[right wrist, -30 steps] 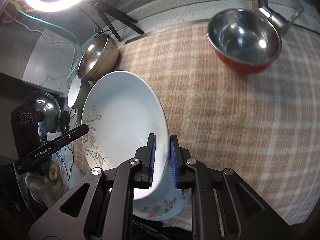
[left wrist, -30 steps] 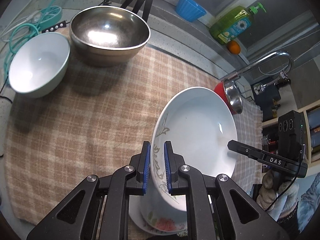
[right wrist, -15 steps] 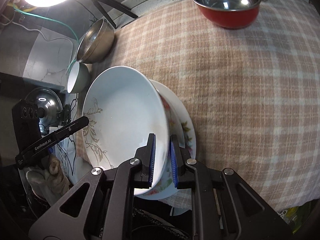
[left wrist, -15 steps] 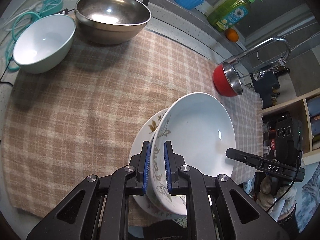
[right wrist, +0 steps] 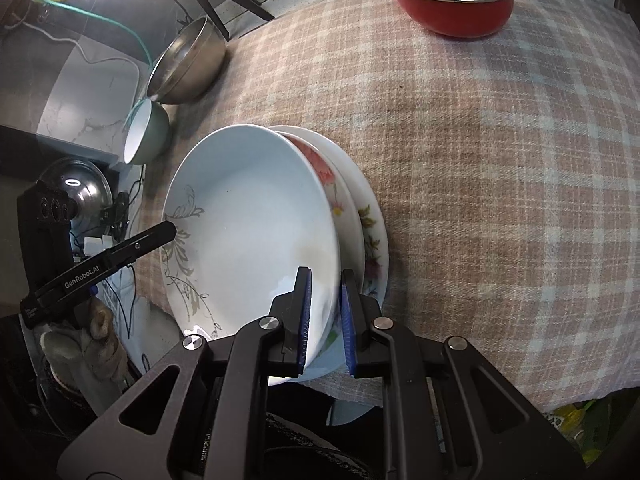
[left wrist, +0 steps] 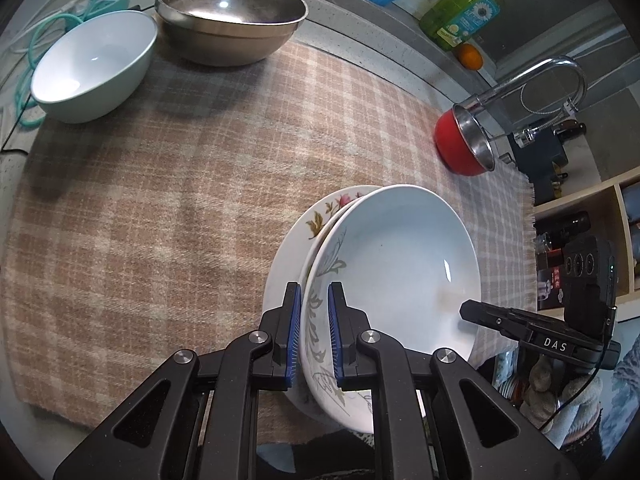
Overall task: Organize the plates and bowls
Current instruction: 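Lower the white plate onto the flower-plate stack with both grippers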
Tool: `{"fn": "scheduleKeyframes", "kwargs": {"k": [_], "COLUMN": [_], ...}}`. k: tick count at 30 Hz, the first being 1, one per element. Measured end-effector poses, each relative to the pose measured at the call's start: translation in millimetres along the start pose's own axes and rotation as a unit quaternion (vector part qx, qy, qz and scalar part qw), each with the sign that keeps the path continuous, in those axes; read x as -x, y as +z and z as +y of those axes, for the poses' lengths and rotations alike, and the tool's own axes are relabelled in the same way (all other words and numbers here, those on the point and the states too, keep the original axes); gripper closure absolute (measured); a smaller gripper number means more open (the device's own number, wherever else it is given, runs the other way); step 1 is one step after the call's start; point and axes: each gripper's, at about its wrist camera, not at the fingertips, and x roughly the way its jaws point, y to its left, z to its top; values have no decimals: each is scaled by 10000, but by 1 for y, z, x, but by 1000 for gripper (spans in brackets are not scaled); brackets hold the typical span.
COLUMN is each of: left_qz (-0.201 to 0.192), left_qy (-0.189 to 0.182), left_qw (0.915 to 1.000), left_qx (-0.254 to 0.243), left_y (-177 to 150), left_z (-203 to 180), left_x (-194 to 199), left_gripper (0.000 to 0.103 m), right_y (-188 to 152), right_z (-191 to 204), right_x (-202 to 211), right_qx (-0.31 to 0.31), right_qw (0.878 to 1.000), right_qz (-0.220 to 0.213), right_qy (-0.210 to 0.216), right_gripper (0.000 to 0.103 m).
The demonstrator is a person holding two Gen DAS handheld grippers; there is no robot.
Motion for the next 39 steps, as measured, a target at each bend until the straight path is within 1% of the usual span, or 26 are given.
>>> {"fn": "scheduleKeyframes", "kwargs": {"k": [5,14,20,26,29,30,31,33,36,39], "left_qz": [26,-22,-71,-41,-66,-68,-66,-79,-163,-201], "left_qy": [45,45,49,34,38,32,4,-27,6,-21], "left_qw": [10000,10000,9999,10000,10000,10000,10000,10000,9998,9998], "left_qx": [-26,10,52,43,35,39,43,23,-62,-56], "left_y": [-4,-5,-2,-3,-3,-3,-3,-3,-1,2], "left_z": [0,0,0,1,1,0,1,0,-3,-2], "left_x": [-2,-3,-3,-5,-4,-4,-4,-3,1,5], "left_gripper": [92,92,92,92,92,92,92,92,92,92], "right_y": [-2,-3,1,0,1,2,2,3,4,4], "right_z": [4,19,17,21,21,21,21,21,21,22], "right_x": [-1,-2,-2,0,0,2,2,4,8,10], "right_qx": [98,498,516,667,670,660,659,704,683,668], "right_qw": [9999,9969,9969,9948,9947,9949,9949,9935,9944,9943], "right_qz": [11,-147,-171,-227,-257,-276,-288,-344,-368,-411], "right_qy": [-135,-589,-571,-729,-739,-709,-707,-822,-716,-725], "right_gripper": [88,87,86,86,85,82,76,70,70,70]}}
